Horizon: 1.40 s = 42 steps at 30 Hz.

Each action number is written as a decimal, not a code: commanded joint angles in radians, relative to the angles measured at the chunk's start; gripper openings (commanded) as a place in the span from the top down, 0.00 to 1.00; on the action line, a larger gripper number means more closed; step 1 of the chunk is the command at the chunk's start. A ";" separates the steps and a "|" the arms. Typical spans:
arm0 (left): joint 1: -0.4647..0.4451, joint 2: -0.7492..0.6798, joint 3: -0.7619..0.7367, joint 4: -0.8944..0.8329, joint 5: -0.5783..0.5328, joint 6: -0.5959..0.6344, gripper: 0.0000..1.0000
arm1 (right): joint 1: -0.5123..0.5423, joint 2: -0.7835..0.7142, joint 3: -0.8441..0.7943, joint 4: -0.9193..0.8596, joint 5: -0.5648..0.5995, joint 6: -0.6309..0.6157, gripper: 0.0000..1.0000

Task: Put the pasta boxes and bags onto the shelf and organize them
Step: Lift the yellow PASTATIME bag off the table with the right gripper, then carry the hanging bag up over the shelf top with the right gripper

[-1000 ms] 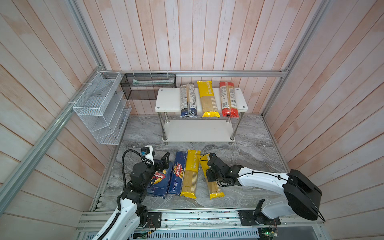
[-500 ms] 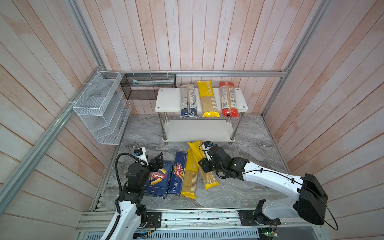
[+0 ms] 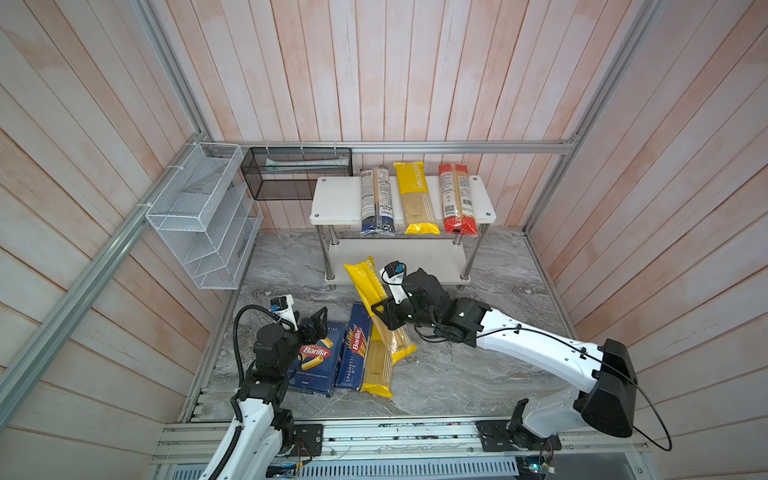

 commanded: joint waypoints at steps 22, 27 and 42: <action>0.012 -0.012 -0.013 0.018 0.022 0.000 0.00 | 0.024 0.292 0.584 0.153 -0.014 -0.071 0.95; 0.012 -0.004 -0.012 0.018 0.022 0.000 0.00 | 0.023 0.406 0.781 0.096 0.014 -0.087 0.95; 0.013 -0.030 -0.019 0.013 0.020 -0.002 0.00 | 0.015 0.705 1.295 -0.024 0.087 -0.100 0.95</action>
